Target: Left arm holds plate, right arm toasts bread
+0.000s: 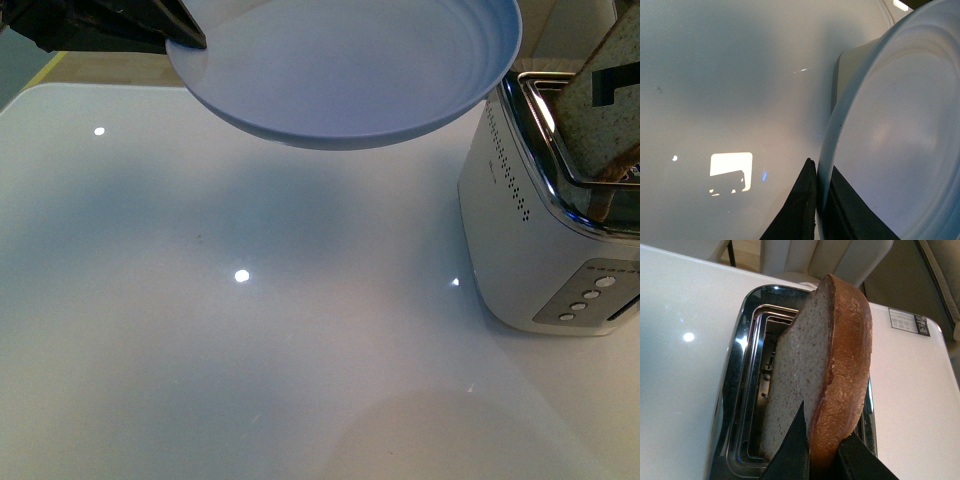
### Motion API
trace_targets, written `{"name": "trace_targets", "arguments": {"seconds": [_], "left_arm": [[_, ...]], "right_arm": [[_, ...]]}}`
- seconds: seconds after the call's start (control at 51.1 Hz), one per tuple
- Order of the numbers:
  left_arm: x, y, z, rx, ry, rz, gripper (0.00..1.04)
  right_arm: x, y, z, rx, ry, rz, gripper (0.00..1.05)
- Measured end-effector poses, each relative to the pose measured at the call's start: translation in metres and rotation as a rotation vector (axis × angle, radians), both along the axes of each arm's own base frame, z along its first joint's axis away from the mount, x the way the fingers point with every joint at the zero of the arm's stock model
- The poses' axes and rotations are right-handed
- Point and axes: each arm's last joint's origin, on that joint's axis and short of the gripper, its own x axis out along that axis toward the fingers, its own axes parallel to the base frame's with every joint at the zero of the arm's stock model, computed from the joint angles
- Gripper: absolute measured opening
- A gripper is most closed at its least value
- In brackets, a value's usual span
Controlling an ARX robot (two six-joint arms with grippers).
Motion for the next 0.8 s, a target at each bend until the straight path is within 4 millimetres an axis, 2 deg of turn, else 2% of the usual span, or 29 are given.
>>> {"name": "trace_targets", "arguments": {"seconds": [0.118,0.392,0.47,0.588,0.725,0.803], "left_arm": [[0.0,0.0,0.0,-0.001,-0.002,0.0,0.03],[0.0,0.0,0.0,-0.003,-0.001,-0.002,0.03],[0.0,0.0,0.0,-0.003,-0.001,-0.001,0.03],[0.0,0.0,0.0,-0.005,0.0,-0.003,0.03],[0.0,0.001,0.0,-0.006,0.0,-0.002,0.03],[0.0,0.002,0.0,-0.005,-0.002,0.0,0.03]], "right_arm": [[0.001,0.001,-0.004,0.012,0.022,0.019,0.04],[0.003,0.003,-0.013,0.069,0.061,0.035,0.45],[0.002,0.0,-0.008,0.09,0.029,0.02,0.59],[-0.002,-0.006,0.0,0.127,-0.023,0.012,0.72],[-0.018,-0.019,0.015,0.206,-0.1,-0.012,0.92],[-0.026,-0.025,0.025,0.24,-0.151,-0.028,0.97]]}}
